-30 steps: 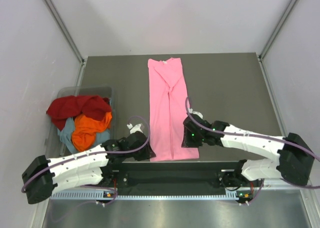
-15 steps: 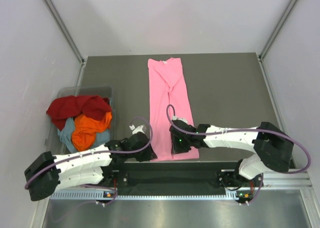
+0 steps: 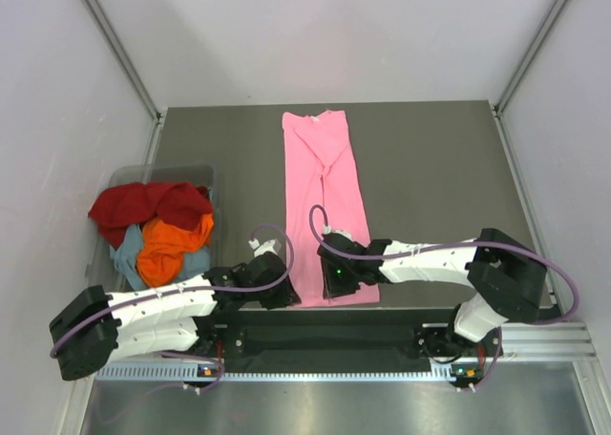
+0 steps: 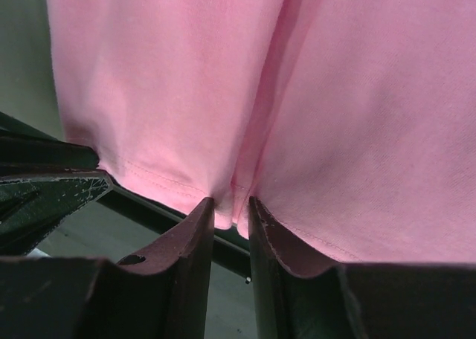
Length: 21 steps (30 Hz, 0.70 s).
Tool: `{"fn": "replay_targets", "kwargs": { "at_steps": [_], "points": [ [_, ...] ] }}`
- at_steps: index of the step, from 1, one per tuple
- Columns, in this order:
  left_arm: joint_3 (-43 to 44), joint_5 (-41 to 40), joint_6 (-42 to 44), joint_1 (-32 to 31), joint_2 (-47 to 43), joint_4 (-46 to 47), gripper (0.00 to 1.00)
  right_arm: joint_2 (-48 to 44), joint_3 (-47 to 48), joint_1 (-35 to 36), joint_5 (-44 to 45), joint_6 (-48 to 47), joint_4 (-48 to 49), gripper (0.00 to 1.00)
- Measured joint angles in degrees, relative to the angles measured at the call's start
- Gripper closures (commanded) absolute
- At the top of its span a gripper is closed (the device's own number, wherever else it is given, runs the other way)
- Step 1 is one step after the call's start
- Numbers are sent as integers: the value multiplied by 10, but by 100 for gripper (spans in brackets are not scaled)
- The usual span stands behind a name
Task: Fold and stack the t-shirts
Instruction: Fold the tshirt
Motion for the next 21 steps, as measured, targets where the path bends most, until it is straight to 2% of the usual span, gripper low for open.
{"fn": "replay_targets", "kwargs": {
  "at_steps": [5, 8, 12, 19, 21],
  "points": [
    [0, 0, 0, 0, -1, 0, 70, 2, 0, 3, -1, 0, 3, 75],
    [0, 0, 0, 0, -2, 0, 70, 7, 8, 4, -1, 0, 2, 79],
    [0, 0, 0, 0, -3, 0, 69, 8, 12, 5, -1, 0, -1, 90],
    [1, -3, 0, 0, -27, -8, 69, 8, 15, 8, 4, 1, -10, 100],
    [3, -9, 1, 0, -36, -19, 68, 8, 15, 8, 7, 1, -11, 100]
  ]
}}
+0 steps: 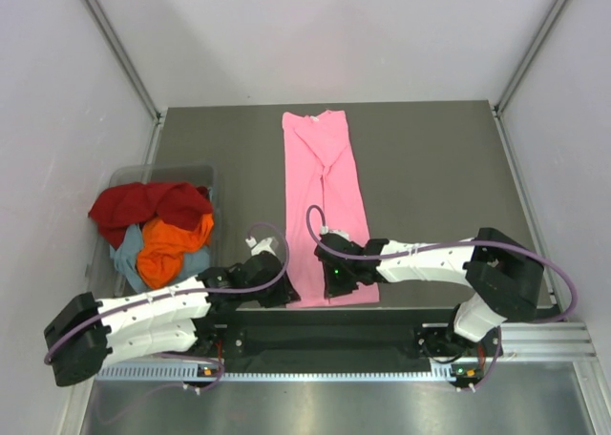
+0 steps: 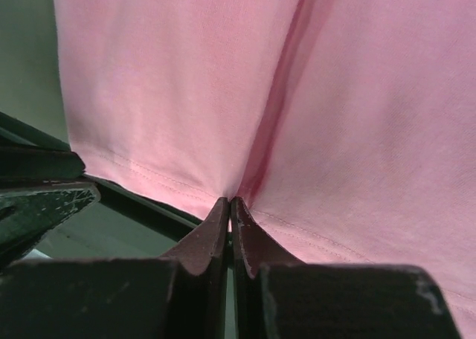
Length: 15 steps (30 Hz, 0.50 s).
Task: Fold and stack the t-shirts
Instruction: Fold the tshirt
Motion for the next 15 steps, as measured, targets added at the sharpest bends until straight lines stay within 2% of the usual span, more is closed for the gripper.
{"fn": "replay_targets", "kwargs": {
  "at_steps": [7, 15],
  "points": [
    [30, -35, 9, 0, -27, -50, 66, -3, 0, 2, 10, 10, -12, 100],
    [34, -48, 15, 1, -27, -66, 65, -32, -1, 10, 30, 36, -27, 100]
  ]
}}
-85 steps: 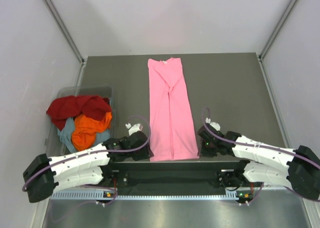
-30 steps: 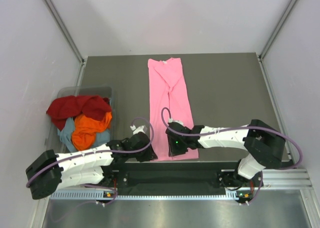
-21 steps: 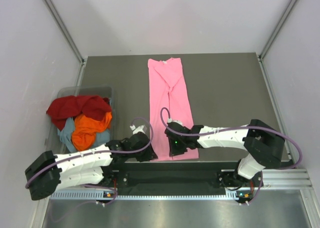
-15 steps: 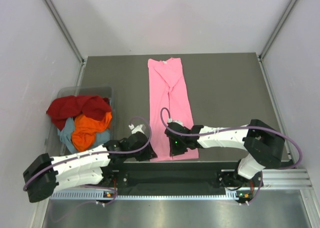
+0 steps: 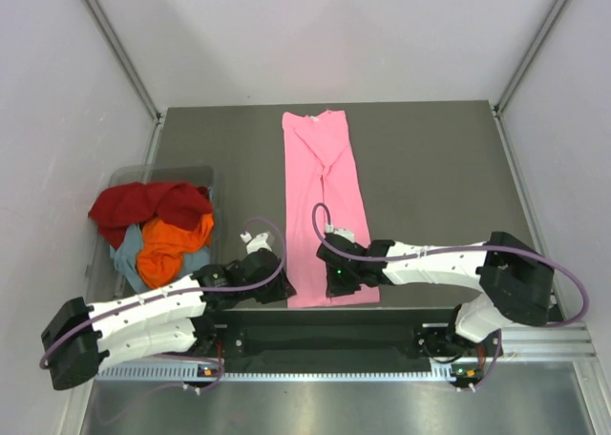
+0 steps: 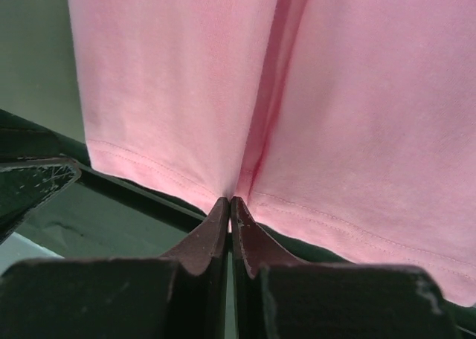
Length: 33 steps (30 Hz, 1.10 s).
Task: Fold and stack the t-shirts
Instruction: Fold the tshirt
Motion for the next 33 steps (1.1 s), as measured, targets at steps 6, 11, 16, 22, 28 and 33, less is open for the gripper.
{"fn": "replay_targets", "kwargs": {
  "at_steps": [6, 11, 16, 22, 28, 33],
  "points": [
    [0, -1, 0, 0, 17, -2, 64, -3, -6, 2, 6, 11, 1, 100],
    [0, 2, 2, 0, 17, -2, 64, -2, -14, 3, 9, 16, 2, 100],
    [0, 14, 7, 0, 17, 3, 65, -2, -15, 4, 12, 19, 0, 100],
    [0, 42, 15, 1, 51, 42, 66, -1, -15, 4, 17, 21, 0, 100],
    [-8, 54, 11, 2, 105, 55, 68, 2, -19, 4, 17, 21, 3, 100],
    [-9, 55, 8, 3, 106, 61, 69, 2, -24, 4, 19, 24, 3, 100]
  ]
}}
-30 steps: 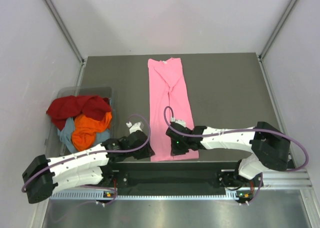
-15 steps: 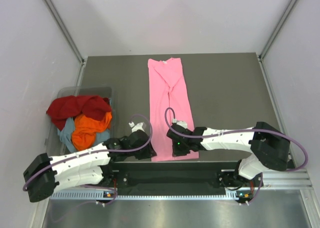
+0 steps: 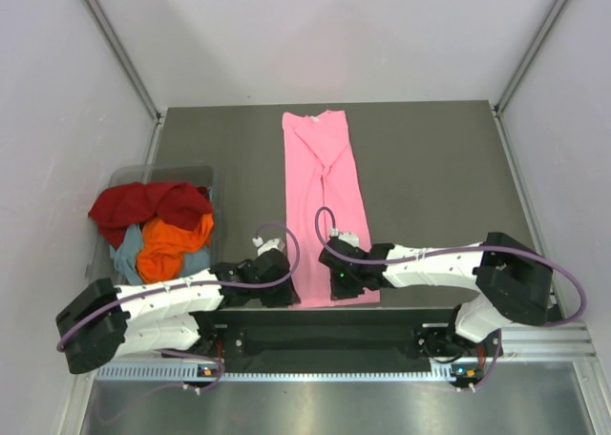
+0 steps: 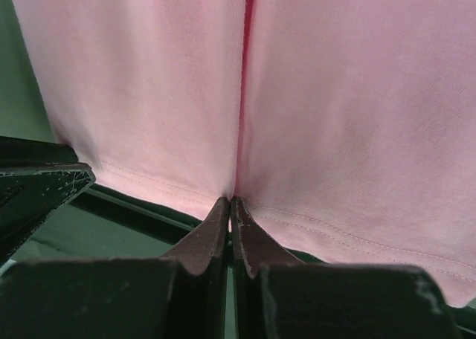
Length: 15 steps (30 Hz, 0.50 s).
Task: Fold and stack the t-shirts
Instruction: Fold the tshirt
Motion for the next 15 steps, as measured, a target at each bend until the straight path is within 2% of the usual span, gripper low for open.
{"fn": "replay_targets", "kwargs": {
  "at_steps": [4, 7, 15],
  "points": [
    [2, -1, 1, 0, -13, -17, 66, 0, 0, 1, 0, 0, 0, 94],
    [19, -5, 7, 0, -42, -59, 63, -9, 0, 1, 1, 0, -7, 84],
    [63, -40, 21, 0, -129, -115, 53, -75, 16, -1, 5, -17, -62, 71]
  ]
}}
